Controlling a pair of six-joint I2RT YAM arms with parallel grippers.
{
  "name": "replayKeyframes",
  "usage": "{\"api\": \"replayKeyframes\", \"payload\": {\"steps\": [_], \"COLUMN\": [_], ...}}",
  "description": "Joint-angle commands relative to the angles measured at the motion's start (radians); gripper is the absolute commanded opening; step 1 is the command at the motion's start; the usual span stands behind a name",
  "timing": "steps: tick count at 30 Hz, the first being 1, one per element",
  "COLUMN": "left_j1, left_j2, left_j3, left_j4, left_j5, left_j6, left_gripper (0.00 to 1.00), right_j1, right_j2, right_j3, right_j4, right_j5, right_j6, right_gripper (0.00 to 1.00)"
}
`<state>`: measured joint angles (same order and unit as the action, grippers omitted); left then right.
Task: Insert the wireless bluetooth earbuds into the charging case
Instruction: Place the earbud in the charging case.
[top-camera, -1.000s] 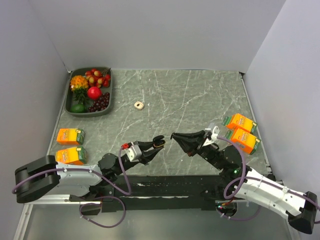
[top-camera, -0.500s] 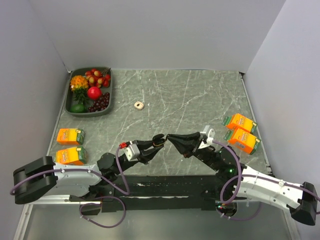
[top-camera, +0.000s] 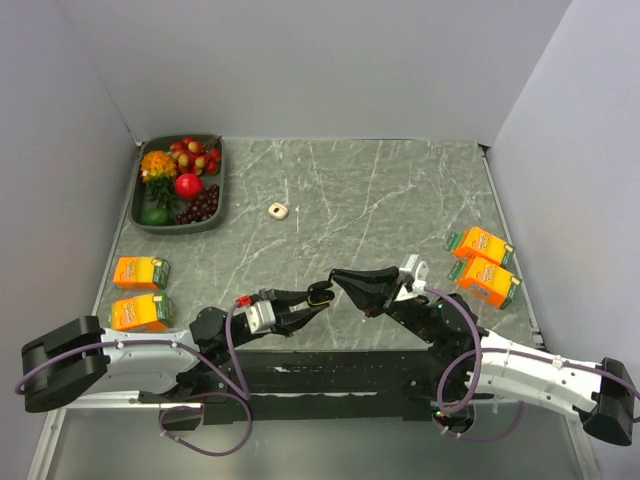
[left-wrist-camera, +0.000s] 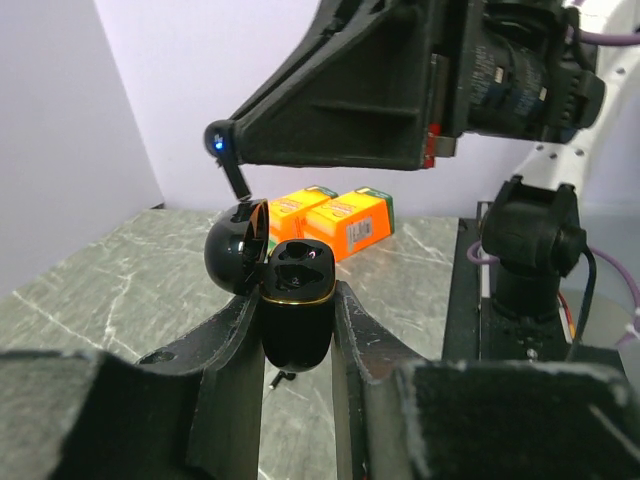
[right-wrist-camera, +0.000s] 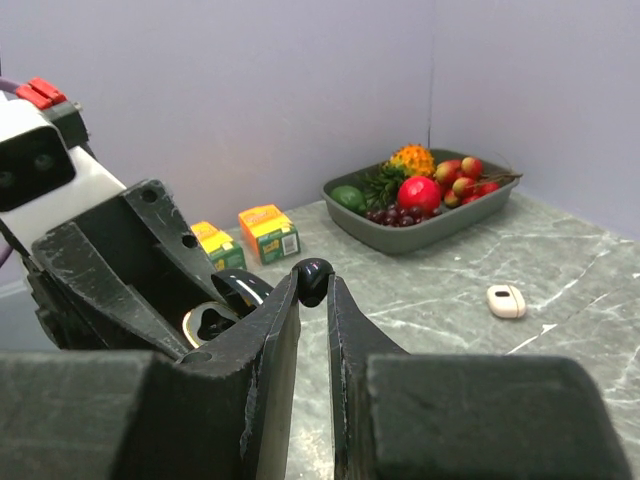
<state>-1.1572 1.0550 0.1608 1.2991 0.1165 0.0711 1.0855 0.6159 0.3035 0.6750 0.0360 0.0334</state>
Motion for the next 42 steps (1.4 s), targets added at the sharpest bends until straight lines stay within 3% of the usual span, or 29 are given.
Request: {"api": "replayKeyframes", "payload": {"steps": [1,15,42], "left_j1": [0.007,0.016,0.016], "left_j2": [-0.02,0.049,0.02], "left_j3": [-0.007,0.019,0.066], "left_j4": [0.508,0.56,0.543], "left_j5": [0.057,-0.103,-0.049], "left_j6": [0.041,0.032,-0.034], "left_gripper": [0.01,0.01,0.01], "right_j1": [0.013,0.03,0.063], "right_j2": [-0.022,-0.127,0.039], "right_j3": [-0.018,-0.035,-0.044], "right_j4": [0.038,-0.008,0.075], "right_j5": [-0.018,0.005,0.151], "right_j6": [-0.006,-0.007,-0.076], "right_gripper": [0.0,0.0,0.0]}}
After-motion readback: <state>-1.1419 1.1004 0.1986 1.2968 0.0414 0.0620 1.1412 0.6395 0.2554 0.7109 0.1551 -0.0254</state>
